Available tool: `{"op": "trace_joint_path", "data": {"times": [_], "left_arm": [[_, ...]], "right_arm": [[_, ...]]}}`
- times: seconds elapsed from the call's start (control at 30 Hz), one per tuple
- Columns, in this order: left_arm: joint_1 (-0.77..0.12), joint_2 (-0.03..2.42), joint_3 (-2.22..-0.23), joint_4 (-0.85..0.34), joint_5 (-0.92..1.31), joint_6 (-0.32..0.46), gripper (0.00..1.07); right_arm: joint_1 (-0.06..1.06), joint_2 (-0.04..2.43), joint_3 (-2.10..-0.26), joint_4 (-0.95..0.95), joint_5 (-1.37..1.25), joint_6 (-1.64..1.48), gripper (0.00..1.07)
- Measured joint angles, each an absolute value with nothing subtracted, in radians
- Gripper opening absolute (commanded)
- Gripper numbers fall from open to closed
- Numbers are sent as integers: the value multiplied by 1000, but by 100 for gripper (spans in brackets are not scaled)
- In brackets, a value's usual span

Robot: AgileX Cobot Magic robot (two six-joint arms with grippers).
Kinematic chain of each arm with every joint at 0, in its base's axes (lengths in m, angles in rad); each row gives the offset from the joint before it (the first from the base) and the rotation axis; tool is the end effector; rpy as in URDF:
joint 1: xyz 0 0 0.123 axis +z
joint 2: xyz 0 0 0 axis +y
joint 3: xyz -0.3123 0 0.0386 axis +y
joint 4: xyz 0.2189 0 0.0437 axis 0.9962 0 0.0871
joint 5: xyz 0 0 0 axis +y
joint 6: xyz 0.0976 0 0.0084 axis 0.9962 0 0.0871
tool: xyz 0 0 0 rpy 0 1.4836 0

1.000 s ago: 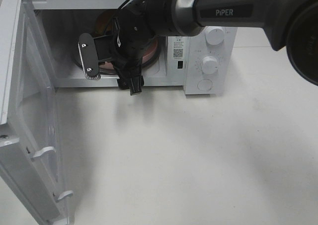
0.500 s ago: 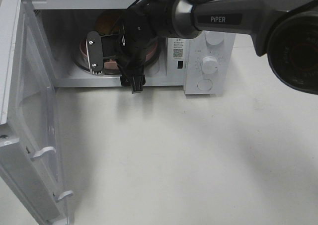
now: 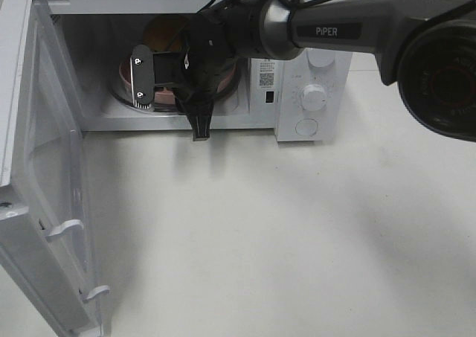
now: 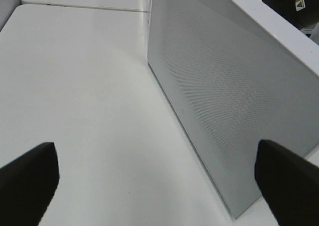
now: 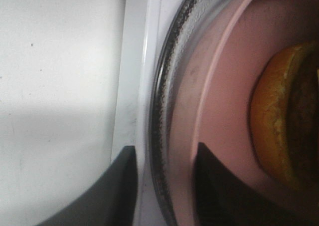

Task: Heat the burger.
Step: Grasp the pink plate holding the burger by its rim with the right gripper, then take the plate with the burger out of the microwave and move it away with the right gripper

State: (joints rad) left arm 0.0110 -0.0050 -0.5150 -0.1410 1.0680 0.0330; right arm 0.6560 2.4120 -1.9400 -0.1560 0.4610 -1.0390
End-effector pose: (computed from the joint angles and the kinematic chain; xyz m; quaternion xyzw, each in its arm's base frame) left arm -0.0569 -0.0127 0.2638 0.0130 0.8477 -0.0588 0.5271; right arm 0.4308 0.3230 0.1689 -0.7338 0.5773 -0.1234 0.3362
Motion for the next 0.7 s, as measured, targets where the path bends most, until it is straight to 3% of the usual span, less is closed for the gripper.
{"op": "trace_joint_path", "data": {"times": [0.03,0.1,0.7], "left_arm": [[11,-5,-515,-141,1068,33,100],[11,-5,-515,-141,1068,33,100],[11,-5,-515,-141,1068,33,100]], "right_arm": [[656,2412,-1940,-152,448,-1039,2],[656,2412,-1941,-152,443,-1039,0],[692,2390,-1949,-137,561,-1107,0]]}}
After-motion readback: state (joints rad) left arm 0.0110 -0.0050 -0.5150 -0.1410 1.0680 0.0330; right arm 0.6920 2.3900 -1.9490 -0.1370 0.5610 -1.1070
